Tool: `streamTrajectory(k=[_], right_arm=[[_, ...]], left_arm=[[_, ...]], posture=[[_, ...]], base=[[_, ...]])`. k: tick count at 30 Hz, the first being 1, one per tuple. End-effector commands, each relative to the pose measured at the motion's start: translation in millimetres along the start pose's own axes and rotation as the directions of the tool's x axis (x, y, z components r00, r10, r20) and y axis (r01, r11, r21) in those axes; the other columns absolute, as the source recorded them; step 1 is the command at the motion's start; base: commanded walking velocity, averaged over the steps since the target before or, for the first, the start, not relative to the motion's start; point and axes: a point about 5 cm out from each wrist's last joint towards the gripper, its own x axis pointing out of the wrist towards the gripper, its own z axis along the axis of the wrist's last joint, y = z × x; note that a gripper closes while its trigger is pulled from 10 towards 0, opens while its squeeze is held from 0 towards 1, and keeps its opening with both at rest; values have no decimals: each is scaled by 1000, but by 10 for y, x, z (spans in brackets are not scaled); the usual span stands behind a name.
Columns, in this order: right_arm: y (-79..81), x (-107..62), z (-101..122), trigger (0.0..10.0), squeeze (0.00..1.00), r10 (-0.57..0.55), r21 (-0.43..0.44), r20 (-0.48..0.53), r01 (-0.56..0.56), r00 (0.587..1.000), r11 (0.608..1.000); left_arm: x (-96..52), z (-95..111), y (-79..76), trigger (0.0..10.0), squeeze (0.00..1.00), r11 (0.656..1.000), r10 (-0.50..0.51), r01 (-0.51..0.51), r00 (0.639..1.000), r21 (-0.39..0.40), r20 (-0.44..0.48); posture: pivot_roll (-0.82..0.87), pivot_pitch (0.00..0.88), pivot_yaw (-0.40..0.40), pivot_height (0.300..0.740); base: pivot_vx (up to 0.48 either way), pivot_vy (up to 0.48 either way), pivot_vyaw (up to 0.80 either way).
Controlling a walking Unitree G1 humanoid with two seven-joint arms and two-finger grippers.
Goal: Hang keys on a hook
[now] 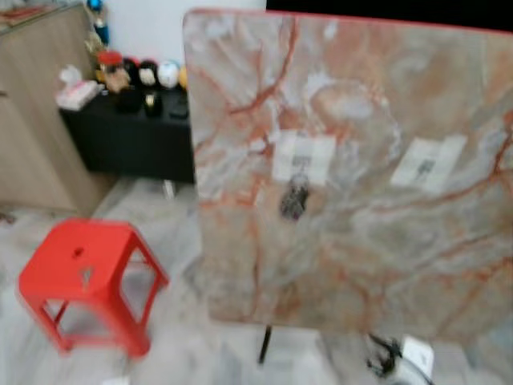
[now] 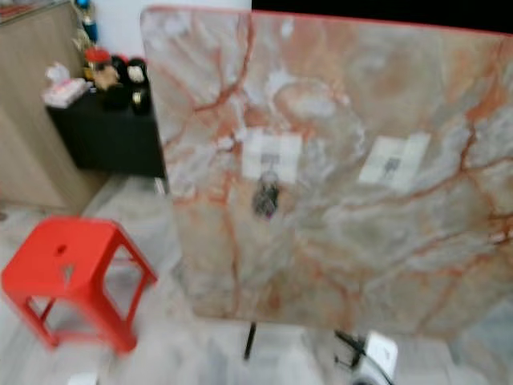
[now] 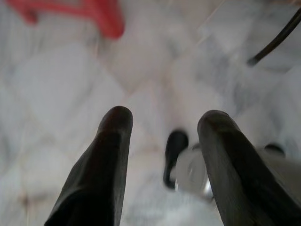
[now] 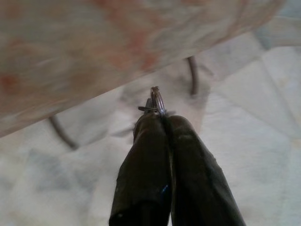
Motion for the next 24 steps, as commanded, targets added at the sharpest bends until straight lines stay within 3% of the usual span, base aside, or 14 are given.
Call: streamTrajectory(k=[1,9,16,17,19,21,22,23,24], right_arm=[[-87,8,62,10000,0,-32,5,26,32,999,999],[-57,16,113,10000,0,-45,19,52,44,998,999],[-89,-11,287,10000,0,-146,-19,218,154,965,988],[-84,-16,323,10000,0,-149,-50,248,167,957,985],[-32,-38,466,10000,0,-125,-195,366,207,922,959],[32,-69,612,10000,0,-82,-331,480,267,873,905],[63,-88,699,10000,0,-67,-375,538,310,840,873],[112,-133,857,10000,0,-38,-404,633,371,773,836],[112,-133,857,10000,0,-38,-404,633,371,773,836]], left_arm=[[-4,-60,-90,10000,0,1000,-22,22,999,5,-25],[-10,-79,-82,10000,0,1000,-17,17,999,-1,-31],[-17,-101,-68,10000,0,1000,-13,13,999,-1,-42],[-17,-104,-67,10000,0,1000,-13,13,999,1,-44],[-19,-108,-62,10000,0,1000,-13,13,999,3,-48],[-19,-110,-60,10000,0,1000,-13,14,999,4,-49],[-19,-110,-59,10000,0,1000,-13,14,999,5,-49],[-18,-107,-57,10000,0,1000,-14,14,999,6,-49],[-18,-107,-57,10000,0,1000,-14,14,999,6,-49]], posture=[[178,0,-73,740],[185,0,-77,740],[180,0,-76,740],[176,0,-73,740],[171,0,-72,740],[169,0,-71,740],[167,0,-70,740],[165,0,-71,740],[165,0,-71,740]], base=[[240,0,0],[0,0,0],[0,0,0],[0,0,0],[0,0,0],[0,0,0],[0,0,0],[0,0,0],[0,0,0]])
